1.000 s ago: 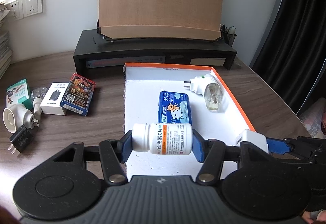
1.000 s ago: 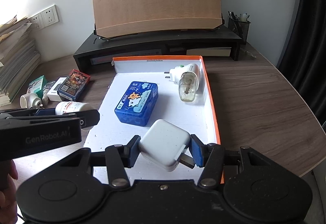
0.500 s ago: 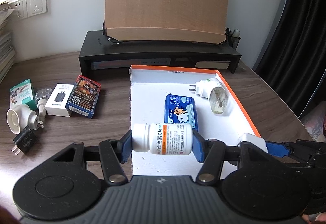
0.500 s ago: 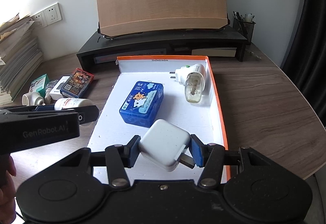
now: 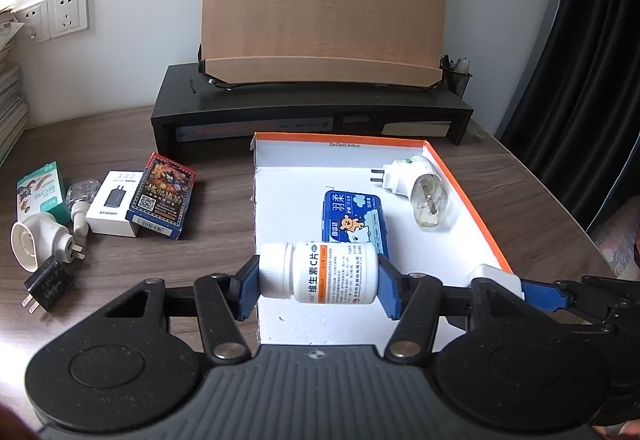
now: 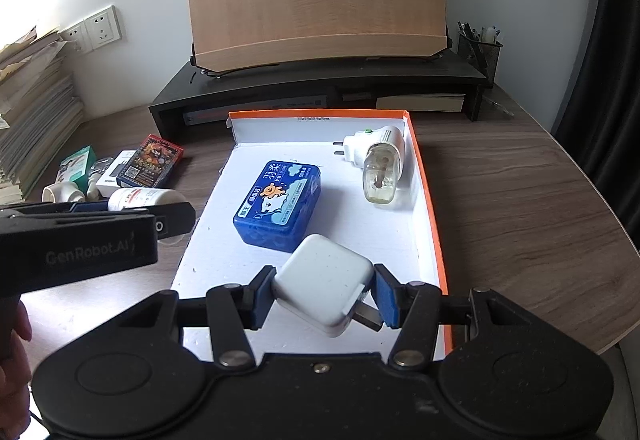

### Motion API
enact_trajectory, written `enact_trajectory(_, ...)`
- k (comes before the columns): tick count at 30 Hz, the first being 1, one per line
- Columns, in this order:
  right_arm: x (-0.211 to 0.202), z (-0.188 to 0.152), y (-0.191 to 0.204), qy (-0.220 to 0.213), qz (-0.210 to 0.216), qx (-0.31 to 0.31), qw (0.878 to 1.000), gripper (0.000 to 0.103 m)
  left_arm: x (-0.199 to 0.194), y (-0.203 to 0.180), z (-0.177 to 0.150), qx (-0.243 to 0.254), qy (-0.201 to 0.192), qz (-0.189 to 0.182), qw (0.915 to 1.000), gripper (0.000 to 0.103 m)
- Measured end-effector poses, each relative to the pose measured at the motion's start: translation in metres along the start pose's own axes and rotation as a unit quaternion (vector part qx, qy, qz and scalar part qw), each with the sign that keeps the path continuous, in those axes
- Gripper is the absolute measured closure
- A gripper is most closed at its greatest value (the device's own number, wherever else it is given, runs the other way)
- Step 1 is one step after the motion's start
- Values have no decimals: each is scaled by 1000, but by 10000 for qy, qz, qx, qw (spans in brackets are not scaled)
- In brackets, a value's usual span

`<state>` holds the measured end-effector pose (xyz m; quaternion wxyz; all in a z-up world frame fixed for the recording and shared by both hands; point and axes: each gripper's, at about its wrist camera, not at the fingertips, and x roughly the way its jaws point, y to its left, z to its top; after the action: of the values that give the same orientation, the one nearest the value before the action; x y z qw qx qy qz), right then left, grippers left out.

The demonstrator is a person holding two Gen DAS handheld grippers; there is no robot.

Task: Organize rigid objects
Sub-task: 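Lower and open both grippers to release bottle and charger into the box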

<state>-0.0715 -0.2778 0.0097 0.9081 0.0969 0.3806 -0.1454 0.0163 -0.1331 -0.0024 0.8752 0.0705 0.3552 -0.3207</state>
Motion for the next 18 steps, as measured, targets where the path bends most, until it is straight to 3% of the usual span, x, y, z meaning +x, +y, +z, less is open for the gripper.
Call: enact_trajectory(18, 14, 1, -11, 176, -64, 136, 9997, 40, 30, -15, 14, 243, 136, -304, 9991, 45)
